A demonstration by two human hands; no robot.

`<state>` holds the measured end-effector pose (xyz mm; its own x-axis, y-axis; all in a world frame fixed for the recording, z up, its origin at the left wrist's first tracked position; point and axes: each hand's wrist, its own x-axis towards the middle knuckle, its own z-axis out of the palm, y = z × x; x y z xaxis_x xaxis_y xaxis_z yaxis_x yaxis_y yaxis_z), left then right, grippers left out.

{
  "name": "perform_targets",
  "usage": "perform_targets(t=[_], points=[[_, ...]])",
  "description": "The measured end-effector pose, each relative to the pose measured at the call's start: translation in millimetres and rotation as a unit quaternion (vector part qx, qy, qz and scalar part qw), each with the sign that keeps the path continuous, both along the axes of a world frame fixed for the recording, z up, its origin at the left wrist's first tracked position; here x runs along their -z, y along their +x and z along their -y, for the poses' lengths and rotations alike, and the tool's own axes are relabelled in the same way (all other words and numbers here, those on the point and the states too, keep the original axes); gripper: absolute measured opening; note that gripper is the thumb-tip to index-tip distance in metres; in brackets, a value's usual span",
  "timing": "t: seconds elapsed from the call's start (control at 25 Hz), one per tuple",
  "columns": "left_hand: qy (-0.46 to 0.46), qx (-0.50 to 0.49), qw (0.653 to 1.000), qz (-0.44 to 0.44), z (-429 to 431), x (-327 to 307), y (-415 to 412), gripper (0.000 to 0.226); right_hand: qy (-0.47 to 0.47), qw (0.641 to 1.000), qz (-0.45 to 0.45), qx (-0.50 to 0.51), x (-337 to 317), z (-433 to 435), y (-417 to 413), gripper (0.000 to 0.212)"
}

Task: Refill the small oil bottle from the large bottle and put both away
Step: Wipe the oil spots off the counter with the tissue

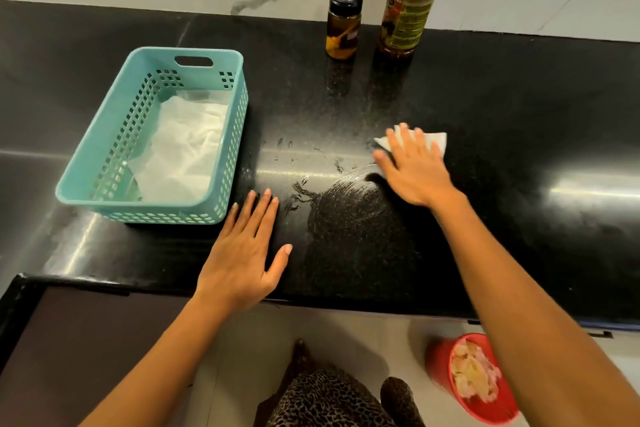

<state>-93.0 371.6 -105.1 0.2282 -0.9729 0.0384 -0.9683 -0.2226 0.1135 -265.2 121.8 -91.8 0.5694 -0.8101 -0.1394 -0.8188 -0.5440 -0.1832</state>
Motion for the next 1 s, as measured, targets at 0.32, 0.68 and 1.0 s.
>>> perform_targets(t=[0.32,0.68,1.0], points=[[0.0,0.0,1.0,-0.008,-1,0,0,0.07,-0.008,0.978,0.053,-0.202,0,-83,-46,0.085],[-0.003,0.001,1.0,-0.018,-1,-2,1,0.07,0.021,0.995,-0.004,-0.097,1,5,70,0.078],[-0.001,0.001,1.0,-0.017,0,-1,1,0.069,0.0,0.996,-0.015,-0.09,-2,-4,-27,0.083]])
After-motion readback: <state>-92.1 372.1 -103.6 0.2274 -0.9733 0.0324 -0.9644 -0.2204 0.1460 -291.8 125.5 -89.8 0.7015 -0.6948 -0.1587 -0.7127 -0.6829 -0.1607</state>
